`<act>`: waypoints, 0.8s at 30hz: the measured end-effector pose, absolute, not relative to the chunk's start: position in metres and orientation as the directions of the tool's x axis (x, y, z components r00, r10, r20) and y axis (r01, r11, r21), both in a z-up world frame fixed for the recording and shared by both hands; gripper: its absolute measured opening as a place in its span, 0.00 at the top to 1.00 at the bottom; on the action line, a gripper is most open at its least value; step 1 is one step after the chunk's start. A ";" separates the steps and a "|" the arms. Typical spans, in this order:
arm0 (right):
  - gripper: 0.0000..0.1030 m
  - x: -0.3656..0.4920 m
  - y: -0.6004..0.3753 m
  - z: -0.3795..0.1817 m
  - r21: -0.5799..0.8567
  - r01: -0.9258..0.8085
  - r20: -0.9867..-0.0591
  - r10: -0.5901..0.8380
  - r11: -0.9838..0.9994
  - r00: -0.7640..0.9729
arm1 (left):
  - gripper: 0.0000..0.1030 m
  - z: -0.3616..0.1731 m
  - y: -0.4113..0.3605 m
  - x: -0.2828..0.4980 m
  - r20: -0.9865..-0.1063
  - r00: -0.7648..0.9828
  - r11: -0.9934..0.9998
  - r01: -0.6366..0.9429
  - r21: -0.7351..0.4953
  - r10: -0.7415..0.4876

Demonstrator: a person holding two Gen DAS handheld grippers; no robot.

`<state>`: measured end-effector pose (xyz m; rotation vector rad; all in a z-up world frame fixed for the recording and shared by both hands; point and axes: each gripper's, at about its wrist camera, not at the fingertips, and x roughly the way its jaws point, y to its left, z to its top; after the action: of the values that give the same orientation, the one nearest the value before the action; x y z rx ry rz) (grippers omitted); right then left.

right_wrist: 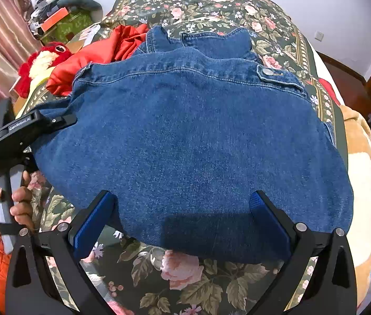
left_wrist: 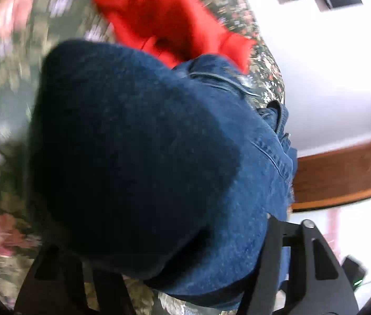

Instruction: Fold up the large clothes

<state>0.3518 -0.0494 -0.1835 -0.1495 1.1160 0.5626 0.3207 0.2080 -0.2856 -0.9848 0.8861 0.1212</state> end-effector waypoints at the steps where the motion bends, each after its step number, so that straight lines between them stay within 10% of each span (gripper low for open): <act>1: 0.00 0.351 -0.050 -0.181 0.156 -0.500 -0.877 0.352 0.852 0.326 | 0.49 -0.274 0.203 0.320 -0.701 0.665 0.610 -0.451 -0.651 -0.256; 15: 0.00 0.356 -0.026 -0.133 0.154 -0.517 -0.772 0.429 0.842 0.470 | 0.62 -0.086 0.140 0.265 -0.414 0.910 0.895 -0.184 -0.406 -0.001; 24: 0.00 0.350 0.022 -0.189 0.262 -0.558 -0.862 0.451 0.788 0.233 | 0.62 -0.103 0.141 0.273 -0.537 0.841 0.918 -0.266 -0.295 0.071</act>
<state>0.3505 0.0221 -0.1888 -0.1090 1.1422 0.6947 0.2728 0.1413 -0.1028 -0.3712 0.5457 0.1820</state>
